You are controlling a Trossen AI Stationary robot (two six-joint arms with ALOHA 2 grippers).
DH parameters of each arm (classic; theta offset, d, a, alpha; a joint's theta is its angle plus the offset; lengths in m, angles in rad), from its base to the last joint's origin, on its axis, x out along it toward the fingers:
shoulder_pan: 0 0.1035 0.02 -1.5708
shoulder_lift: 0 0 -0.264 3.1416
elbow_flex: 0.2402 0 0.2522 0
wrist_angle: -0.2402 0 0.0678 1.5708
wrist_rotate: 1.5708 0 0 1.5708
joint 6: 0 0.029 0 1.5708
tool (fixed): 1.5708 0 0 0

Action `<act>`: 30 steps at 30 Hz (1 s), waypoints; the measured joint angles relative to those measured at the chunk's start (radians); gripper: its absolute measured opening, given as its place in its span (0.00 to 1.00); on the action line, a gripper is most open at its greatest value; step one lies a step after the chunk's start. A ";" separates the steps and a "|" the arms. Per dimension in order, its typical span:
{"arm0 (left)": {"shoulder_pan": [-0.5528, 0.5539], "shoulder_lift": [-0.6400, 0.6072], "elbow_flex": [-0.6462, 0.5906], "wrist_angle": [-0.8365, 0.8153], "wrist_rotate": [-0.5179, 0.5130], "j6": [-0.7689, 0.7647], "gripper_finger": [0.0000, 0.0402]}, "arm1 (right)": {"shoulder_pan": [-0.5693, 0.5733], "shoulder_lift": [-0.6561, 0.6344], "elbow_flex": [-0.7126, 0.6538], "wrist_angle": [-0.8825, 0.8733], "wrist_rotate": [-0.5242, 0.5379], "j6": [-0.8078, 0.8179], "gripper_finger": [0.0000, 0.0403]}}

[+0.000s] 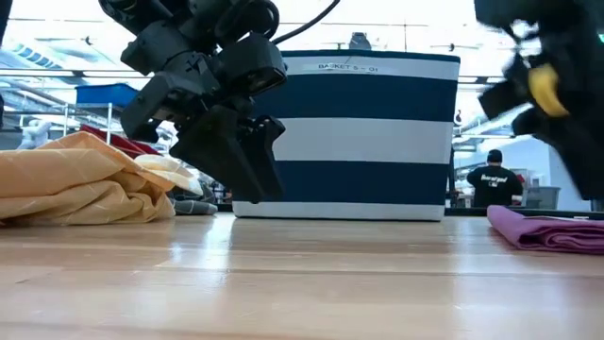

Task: Fold towel
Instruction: Move the purple towel to the right of the table

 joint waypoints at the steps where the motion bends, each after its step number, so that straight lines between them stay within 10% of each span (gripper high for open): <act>1: 0.000 0.000 0.000 -0.004 0.000 0.000 0.53 | 0.004 0.000 0.005 0.075 -0.022 0.016 0.30; 16: 0.000 0.000 0.000 -0.005 0.000 0.001 0.53 | 0.010 0.148 0.006 0.240 -0.118 0.026 0.30; 30: 0.001 0.001 0.000 -0.015 0.000 0.005 0.53 | 0.037 0.194 0.003 -0.139 -0.112 -0.100 0.30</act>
